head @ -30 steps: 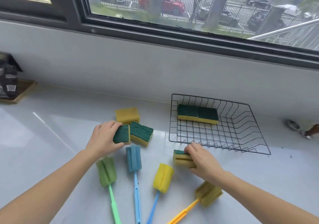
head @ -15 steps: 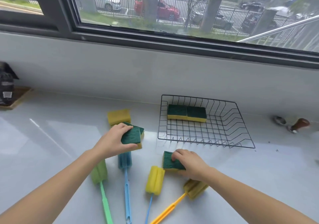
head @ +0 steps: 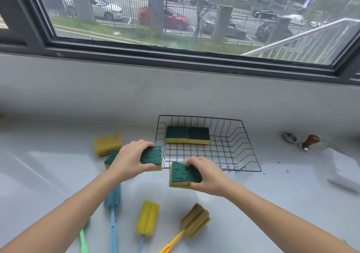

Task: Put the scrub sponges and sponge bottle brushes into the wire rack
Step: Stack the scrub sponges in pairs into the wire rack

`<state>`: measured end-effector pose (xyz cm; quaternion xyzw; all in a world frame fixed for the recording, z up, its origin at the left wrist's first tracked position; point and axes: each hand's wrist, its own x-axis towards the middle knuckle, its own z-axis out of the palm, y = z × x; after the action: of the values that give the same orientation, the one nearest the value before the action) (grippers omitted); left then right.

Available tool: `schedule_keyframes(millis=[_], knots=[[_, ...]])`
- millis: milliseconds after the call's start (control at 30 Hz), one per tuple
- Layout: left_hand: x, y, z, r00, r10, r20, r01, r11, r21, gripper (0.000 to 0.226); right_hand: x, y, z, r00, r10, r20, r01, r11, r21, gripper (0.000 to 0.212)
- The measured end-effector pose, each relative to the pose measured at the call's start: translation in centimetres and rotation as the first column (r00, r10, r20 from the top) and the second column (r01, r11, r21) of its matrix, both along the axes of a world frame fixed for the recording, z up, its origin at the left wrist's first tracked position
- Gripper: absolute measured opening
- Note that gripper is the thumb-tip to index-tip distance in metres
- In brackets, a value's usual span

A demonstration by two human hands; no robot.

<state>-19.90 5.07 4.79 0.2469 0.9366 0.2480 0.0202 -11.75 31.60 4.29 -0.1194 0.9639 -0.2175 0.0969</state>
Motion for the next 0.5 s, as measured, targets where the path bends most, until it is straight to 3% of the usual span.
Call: schedule_keyframes(millis=[233, 500], knots=[[-2.1, 7.1, -0.7, 0.999, -0.041, -0.022, 0.038, 0.994, -0.099, 0.062, -3.7, 7.1, 0.6, 0.989, -0.148, 0.024, 0.148, 0.989, 0.000, 0.046], [-7.4, 13.1, -3.4, 1.000, -0.019, 0.011, 0.020, 0.989, -0.148, 0.064, -11.2, 11.2, -0.5, 0.981, -0.189, 0.048, 0.189, 0.982, 0.004, 0.050]])
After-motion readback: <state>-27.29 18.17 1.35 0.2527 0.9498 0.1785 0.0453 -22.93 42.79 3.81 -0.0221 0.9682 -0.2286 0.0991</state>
